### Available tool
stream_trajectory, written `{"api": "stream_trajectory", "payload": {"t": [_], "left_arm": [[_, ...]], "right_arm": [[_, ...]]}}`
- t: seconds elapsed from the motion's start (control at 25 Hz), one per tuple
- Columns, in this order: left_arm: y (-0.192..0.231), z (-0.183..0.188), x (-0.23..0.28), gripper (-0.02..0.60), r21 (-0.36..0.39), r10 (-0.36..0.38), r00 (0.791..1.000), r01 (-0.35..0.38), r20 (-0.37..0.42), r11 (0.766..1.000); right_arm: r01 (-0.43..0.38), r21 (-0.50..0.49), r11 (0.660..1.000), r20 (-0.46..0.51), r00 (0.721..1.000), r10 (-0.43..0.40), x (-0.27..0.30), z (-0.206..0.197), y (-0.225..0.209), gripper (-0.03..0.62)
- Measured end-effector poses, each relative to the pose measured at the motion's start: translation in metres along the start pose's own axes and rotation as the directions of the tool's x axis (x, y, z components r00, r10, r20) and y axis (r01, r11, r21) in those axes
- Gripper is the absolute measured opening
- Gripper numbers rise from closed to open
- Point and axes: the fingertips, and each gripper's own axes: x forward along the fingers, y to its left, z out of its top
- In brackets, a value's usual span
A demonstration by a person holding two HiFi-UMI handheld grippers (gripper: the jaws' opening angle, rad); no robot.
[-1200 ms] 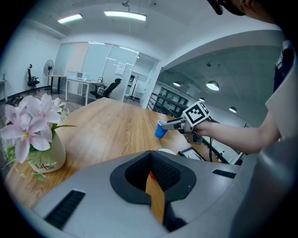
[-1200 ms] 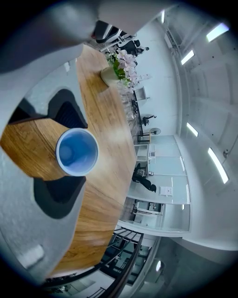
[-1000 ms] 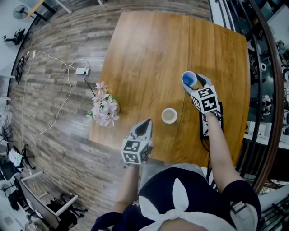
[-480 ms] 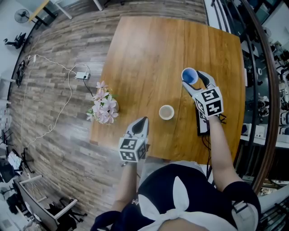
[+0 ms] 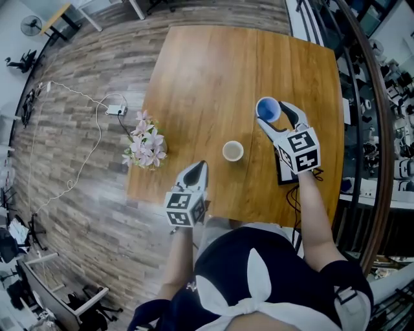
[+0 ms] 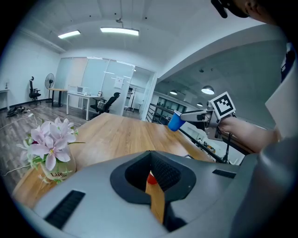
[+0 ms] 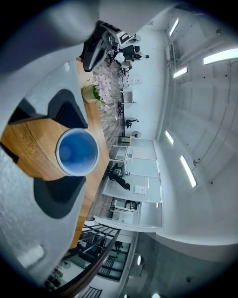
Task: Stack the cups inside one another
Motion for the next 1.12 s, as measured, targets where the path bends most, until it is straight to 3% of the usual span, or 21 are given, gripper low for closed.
{"api": "stream_trajectory", "payload": {"t": [0.56,1.12], "left_arm": [[-0.009,-0.008,-0.024,0.017,0.007,0.022,1.000,-0.022,0.017,1.000],[-0.004,-0.011,-0.034,0.017,-0.007,0.047,0.998,-0.047,0.037,0.999]], "right_arm": [[-0.040,-0.003,0.999,-0.003,0.999,0.040,-0.019,-0.012,0.033,0.316],[-0.131,-0.006,0.991,-0.028,0.991,0.131,-0.012,-0.021,0.078,0.316]]}}
